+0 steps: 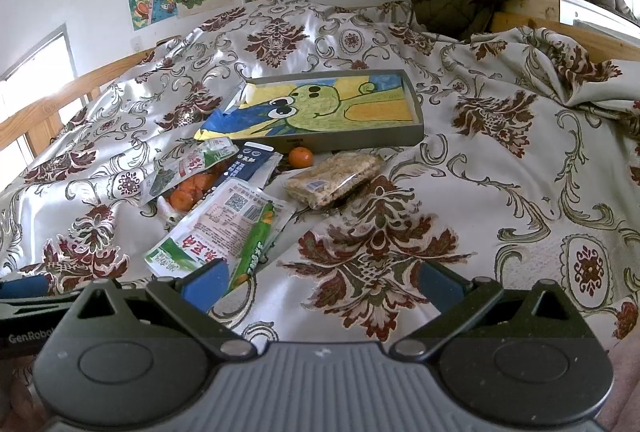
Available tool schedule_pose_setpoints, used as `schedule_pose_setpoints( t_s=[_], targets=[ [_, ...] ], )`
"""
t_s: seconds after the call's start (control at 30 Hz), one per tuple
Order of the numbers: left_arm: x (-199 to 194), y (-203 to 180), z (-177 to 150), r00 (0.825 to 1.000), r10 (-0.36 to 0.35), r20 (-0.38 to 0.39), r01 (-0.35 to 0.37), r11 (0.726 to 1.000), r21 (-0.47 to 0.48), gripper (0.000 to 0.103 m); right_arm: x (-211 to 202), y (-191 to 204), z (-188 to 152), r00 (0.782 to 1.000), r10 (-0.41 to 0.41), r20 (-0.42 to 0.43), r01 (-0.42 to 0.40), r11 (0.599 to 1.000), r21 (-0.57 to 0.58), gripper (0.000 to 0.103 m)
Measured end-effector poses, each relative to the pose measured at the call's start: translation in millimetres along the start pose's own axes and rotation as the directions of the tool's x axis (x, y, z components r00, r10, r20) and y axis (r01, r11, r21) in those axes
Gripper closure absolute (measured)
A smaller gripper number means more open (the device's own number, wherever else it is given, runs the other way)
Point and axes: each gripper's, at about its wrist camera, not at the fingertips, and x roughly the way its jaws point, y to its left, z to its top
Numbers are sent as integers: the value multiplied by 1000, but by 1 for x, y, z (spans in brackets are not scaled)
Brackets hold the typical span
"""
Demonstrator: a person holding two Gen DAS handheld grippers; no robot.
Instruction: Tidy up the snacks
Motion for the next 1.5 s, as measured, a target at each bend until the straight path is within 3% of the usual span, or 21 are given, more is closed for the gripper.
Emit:
schedule_pose_setpoints(
  t_s=[0.87,1.23,1.37,1.5],
  targets=[
    [2,-4,-5,1000,1,-6,-1,1000,15,1,1,-1,1,1000,-1,-5,1,1000,1,0],
    [9,-2,-2,999,-30,-13,30,1000,-1,1,5,-5,2,998,-8,-57,10,999,37,0],
    [16,-5,6,999,-43,9,43,998,45,1,14,-14,11,993,48,-112,-39,996,77,0],
    [29,-13,17,997,-81,8,80,992,102,1,30,-18,30,985,87,-151,-89,996,-9,0]
  ],
)
